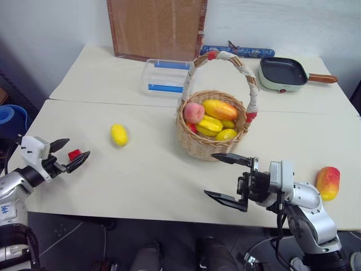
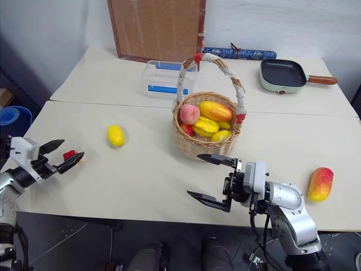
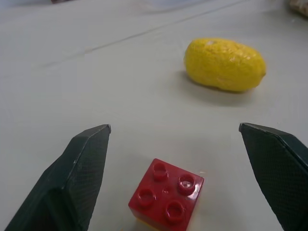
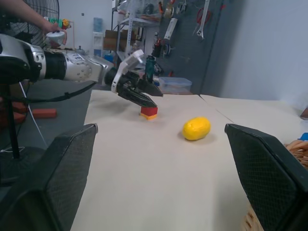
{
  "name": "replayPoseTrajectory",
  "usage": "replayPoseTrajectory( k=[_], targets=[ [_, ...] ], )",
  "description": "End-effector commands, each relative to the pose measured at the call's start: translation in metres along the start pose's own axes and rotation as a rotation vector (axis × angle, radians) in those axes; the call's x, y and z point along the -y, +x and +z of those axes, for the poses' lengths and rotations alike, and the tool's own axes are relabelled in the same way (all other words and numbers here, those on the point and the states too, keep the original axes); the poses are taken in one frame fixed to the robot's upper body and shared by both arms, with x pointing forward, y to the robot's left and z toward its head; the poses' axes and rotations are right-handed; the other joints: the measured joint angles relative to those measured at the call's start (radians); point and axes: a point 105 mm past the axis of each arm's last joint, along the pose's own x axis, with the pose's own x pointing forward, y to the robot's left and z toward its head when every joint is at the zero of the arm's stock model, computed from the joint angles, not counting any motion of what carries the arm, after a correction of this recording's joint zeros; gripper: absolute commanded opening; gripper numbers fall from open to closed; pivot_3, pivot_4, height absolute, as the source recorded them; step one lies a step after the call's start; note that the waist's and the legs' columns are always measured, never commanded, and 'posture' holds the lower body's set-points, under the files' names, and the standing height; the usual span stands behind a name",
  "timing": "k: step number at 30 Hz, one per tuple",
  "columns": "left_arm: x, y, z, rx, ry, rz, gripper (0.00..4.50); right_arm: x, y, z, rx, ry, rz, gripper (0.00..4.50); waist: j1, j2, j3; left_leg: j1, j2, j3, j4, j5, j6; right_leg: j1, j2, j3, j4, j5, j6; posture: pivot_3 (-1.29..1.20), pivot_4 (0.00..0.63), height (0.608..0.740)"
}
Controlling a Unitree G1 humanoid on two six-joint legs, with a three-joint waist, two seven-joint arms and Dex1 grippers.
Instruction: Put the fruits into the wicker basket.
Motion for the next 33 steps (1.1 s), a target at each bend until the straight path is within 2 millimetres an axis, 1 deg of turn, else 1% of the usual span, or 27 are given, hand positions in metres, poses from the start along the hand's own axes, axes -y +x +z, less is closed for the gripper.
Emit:
replayPoseTrajectory(
  k=[1,2,5,7,9,10,11,12,13,14,16,18,20,23,24,26,28,30,31,33],
  targets=[
    [0.0,0.001,-0.011,-0.06,0.004,-0.054,4.5,-0.002,0.0,0.006,-0.007,-0.023,-0.004,4.42,0.0,0.0,0.0,0.0,0.0,0.0,0.001,0.0,-0.001,0.0,0.0,-0.002,0.001,0.0,0.0,0.0,0.15,0.74],
    [0.001,0.003,-0.012,-0.063,0.006,-0.063,4.5,-0.002,-0.001,0.005,-0.013,-0.024,-0.009,4.42,0.001,0.0,0.0,0.0,0.0,0.0,0.001,0.0,-0.002,0.0,0.0,-0.004,0.003,0.0,0.0,0.0,0.15,0.74],
    [0.007,0.003,-0.019,-0.081,0.011,-0.102,3.91,0.0,-0.005,0.005,-0.027,-0.036,-0.026,4.5,0.003,0.0,0.0,-0.002,0.001,0.001,0.008,-0.003,-0.001,0.0,-0.002,-0.012,0.008,0.0,0.0,0.0,0.15,0.74],
    [0.007,-0.001,-0.022,-0.09,0.03,-0.096,3.26,0.002,-0.007,0.007,-0.028,-0.045,-0.042,4.5,0.002,0.0,0.0,-0.002,0.0,0.002,0.013,-0.006,0.001,0.001,-0.005,-0.015,0.008,0.0,0.001,0.0,0.15,0.74],
    [0.001,-0.007,-0.02,-0.059,0.017,-0.034,2.59,0.004,-0.008,0.007,-0.028,-0.047,-0.053,4.5,0.001,0.0,0.0,-0.002,0.0,0.006,0.015,-0.008,0.004,0.002,-0.008,-0.02,0.007,0.001,0.003,0.0,0.15,0.74],
    [-0.003,-0.01,-0.018,-0.036,0.005,0.001,2.32,0.004,-0.008,0.006,-0.029,-0.048,-0.052,4.5,0.0,0.0,0.0,-0.001,0.0,0.008,0.015,-0.008,0.005,0.002,-0.01,-0.022,0.007,0.002,0.003,0.0,0.15,0.74],
    [-0.006,-0.013,-0.015,-0.008,-0.011,0.037,1.95,0.004,-0.008,0.006,-0.029,-0.048,-0.05,4.5,-0.001,0.0,0.0,-0.001,0.0,0.009,0.015,-0.008,0.005,0.002,-0.011,-0.023,0.007,0.002,0.003,0.0,0.15,0.74],
    [-0.018,-0.018,-0.007,0.057,-0.047,0.143,1.62,0.005,-0.008,0.006,-0.027,-0.048,-0.049,4.5,-0.001,0.0,0.0,0.0,0.0,0.01,0.016,-0.01,0.007,0.002,-0.012,-0.024,0.006,0.002,0.003,0.0,0.15,0.74],
    [-0.025,-0.023,-0.002,0.1,-0.074,0.217,1.52,0.005,-0.008,0.006,-0.026,-0.047,-0.049,4.5,0.001,0.0,0.001,0.0,0.0,0.01,0.016,-0.011,0.009,0.002,-0.012,-0.024,0.006,0.002,0.003,0.0,0.15,0.74],
    [-0.036,-0.031,0.004,0.143,-0.092,0.323,1.54,0.007,-0.008,0.006,-0.024,-0.047,-0.051,4.5,0.003,0.0,0.001,0.0,0.001,0.009,0.016,-0.011,0.009,0.002,-0.012,-0.024,0.006,0.002,0.003,0.0,0.15,0.74],
    [-0.049,-0.042,0.01,0.191,-0.12,0.462,1.54,0.008,-0.008,0.005,-0.022,-0.048,-0.053,4.5,0.004,0.0,0.001,0.0,0.001,0.008,0.016,-0.01,0.008,0.002,-0.012,-0.024,0.007,0.002,0.003,0.0,0.15,0.74],
    [-0.058,-0.05,0.011,0.216,-0.153,0.574,1.54,0.01,-0.008,0.005,-0.017,-0.048,-0.055,4.5,0.007,0.0,0.001,0.0,0.001,0.007,0.016,-0.009,0.007,0.002,-0.012,-0.025,0.007,0.003,0.002,0.0,0.15,0.74],
    [-0.067,-0.056,0.003,0.188,-0.195,0.673,1.54,0.011,-0.007,0.004,-0.013,-0.046,-0.054,4.5,0.007,0.0,0.001,0.001,0.001,0.008,0.017,-0.009,0.007,0.002,-0.012,-0.024,0.007,0.003,0.001,0.0,0.15,0.74],
    [-0.078,-0.058,-0.011,0.124,-0.217,0.78,1.54,0.013,-0.007,0.002,-0.012,-0.042,-0.051,4.5,0.011,0.0,0.001,0.001,0.001,0.008,0.016,-0.009,0.007,0.002,-0.012,-0.025,0.007,0.003,0.001,0.0,0.15,0.74],
    [-0.084,-0.061,-0.018,0.1,-0.251,0.84,1.54,0.014,-0.007,0.001,-0.013,-0.042,-0.055,4.5,0.013,0.0,0.001,0.001,0.001,0.008,0.016,-0.009,0.007,0.002,-0.012,-0.025,0.007,0.003,0.001,0.0,0.15,0.74],
    [-0.091,-0.061,-0.024,0.114,-0.318,0.914,1.54,0.015,-0.007,-0.001,-0.013,-0.049,-0.068,4.5,0.02,-0.001,0.001,0.001,0.001,0.008,0.016,-0.009,0.007,0.002,-0.012,-0.026,0.007,0.003,0.001,0.0,0.15,0.74],
    [-0.094,-0.06,-0.026,0.11,-0.332,0.935,1.54,0.016,-0.007,-0.002,-0.012,-0.057,-0.076,4.5,0.025,-0.001,0.001,0.0,0.001,0.008,0.016,-0.008,0.005,0.001,-0.012,-0.026,0.007,0.003,0.001,0.0,0.15,0.74],
    [-0.092,-0.057,-0.027,0.102,-0.32,0.923,2.28,0.015,-0.006,-0.003,-0.011,-0.053,-0.081,4.5,0.025,-0.001,0.001,0.0,0.001,0.009,0.016,-0.007,0.002,0.001,-0.012,-0.027,0.007,0.003,0.002,0.0,0.15,0.74],
    [-0.091,-0.056,-0.025,0.106,-0.31,0.915,2.46,0.015,-0.005,-0.004,-0.012,-0.052,-0.082,4.5,0.024,-0.001,0.001,0.0,0.001,0.009,0.016,-0.007,0.002,0.001,-0.012,-0.027,0.007,0.003,0.002,0.0,0.15,0.74],
    [-0.092,-0.062,-0.021,0.11,-0.275,0.923,3.08,0.015,-0.004,-0.004,-0.013,-0.05,-0.084,4.5,0.024,-0.001,0.001,0.0,0.001,0.009,0.015,-0.008,0.002,0.001,-0.012,-0.027,0.007,0.004,0.002,0.0,0.15,0.74]
  ],
)
